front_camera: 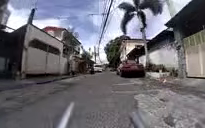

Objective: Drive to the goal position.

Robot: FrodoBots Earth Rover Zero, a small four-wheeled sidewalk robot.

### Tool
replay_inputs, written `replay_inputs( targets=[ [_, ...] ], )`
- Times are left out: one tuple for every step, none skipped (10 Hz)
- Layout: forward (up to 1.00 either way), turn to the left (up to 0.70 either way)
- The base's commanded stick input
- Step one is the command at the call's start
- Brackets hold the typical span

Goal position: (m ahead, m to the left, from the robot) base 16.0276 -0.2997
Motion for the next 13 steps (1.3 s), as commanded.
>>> replay_inputs(
  targets=[
    [0.85, 0.00],
    [0.85, 0.00],
    [0.85, 0.00],
    [0.85, 0.00],
    [0.85, 0.00],
    [0.85, 0.00],
    [0.85, 0.00],
    [0.85, 0.00],
    [0.85, 0.00],
    [0.85, 0.00],
    [0.85, -0.22],
    [0.85, -0.34],
    [0.85, -0.34]
  ],
)
